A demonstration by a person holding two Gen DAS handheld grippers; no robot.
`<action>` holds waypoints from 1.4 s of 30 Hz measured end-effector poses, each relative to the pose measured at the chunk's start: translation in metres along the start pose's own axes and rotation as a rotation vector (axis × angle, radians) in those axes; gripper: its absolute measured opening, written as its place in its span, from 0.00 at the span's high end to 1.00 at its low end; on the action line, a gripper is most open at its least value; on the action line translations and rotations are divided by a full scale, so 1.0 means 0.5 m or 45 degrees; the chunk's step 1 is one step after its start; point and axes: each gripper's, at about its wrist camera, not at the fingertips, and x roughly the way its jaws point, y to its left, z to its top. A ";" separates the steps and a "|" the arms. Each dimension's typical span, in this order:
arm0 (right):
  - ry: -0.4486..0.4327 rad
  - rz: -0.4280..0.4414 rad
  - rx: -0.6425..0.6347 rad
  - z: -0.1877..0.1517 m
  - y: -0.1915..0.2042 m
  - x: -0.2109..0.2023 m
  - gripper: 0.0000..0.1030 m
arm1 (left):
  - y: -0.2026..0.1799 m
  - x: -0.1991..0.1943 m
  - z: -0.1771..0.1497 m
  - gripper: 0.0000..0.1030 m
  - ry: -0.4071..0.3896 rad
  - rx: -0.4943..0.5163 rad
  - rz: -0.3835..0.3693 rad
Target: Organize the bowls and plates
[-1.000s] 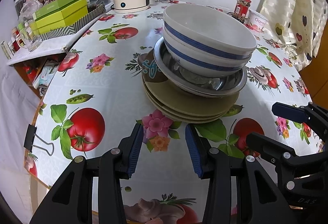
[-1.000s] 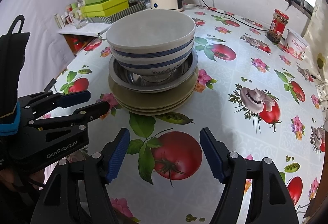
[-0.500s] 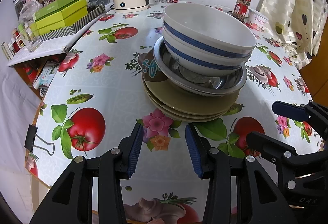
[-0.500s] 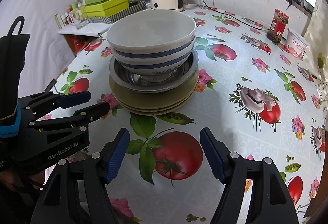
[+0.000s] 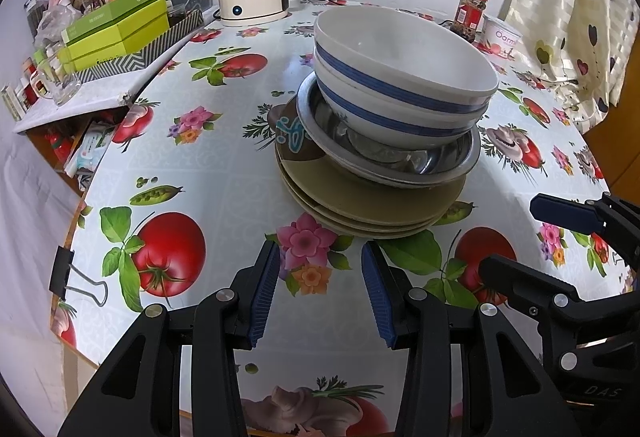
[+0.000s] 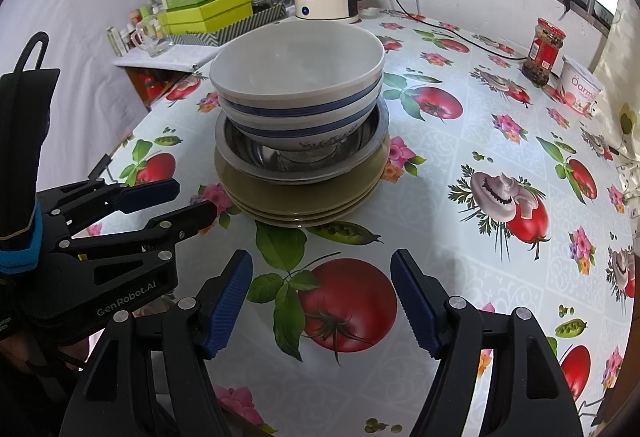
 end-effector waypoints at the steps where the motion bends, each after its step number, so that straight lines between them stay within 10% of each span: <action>1: 0.000 0.000 0.000 0.000 0.000 0.000 0.30 | 0.000 -0.001 0.002 0.57 0.000 0.002 -0.001; 42: 0.005 0.001 -0.002 0.001 0.009 -0.001 0.29 | -0.001 0.005 -0.009 0.57 0.008 0.002 -0.004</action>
